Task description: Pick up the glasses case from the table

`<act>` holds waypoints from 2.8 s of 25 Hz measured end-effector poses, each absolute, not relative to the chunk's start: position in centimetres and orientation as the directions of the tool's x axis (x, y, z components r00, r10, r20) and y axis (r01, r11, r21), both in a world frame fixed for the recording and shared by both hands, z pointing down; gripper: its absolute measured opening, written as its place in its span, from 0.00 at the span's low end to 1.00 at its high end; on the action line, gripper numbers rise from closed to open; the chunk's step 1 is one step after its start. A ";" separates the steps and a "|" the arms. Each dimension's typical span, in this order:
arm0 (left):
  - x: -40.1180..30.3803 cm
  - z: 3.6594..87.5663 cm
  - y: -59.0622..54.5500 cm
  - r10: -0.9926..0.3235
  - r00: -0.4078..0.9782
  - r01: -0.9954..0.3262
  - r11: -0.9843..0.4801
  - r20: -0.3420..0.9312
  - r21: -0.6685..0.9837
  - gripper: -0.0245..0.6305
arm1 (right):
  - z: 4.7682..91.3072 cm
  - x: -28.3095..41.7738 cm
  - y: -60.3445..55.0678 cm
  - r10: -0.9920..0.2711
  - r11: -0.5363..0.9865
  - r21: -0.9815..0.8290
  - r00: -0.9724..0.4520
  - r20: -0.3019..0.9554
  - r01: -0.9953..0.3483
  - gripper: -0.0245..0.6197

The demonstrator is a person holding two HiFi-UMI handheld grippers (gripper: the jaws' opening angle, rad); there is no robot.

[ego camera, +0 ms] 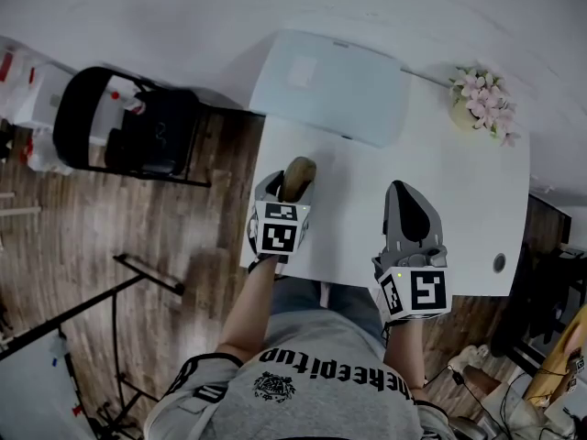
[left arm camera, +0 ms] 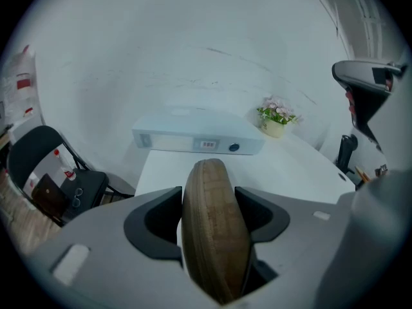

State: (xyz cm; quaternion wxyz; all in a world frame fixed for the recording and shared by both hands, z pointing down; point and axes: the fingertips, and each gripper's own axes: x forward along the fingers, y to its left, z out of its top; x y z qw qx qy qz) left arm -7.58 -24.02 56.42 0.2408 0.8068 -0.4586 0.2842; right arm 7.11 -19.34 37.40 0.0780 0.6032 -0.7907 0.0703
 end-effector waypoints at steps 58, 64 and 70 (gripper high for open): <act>-10.5 32.6 -12.3 -0.989 0.141 -0.982 -0.133 0.048 0.135 0.45 | 32.1 4.4 -15.0 -0.752 0.659 0.028 -0.657 0.053 -0.752 0.04; -9.9 31.2 -10.8 -0.993 0.115 -0.986 -0.114 0.004 0.118 0.45 | 31.3 5.0 -13.9 -0.738 0.674 0.041 -0.673 0.035 -0.737 0.04; -9.6 30.2 -8.9 -0.996 0.085 -0.991 -0.087 -0.029 0.097 0.45 | 30.7 5.5 -12.6 -0.726 0.687 0.049 -0.687 0.017 -0.725 0.04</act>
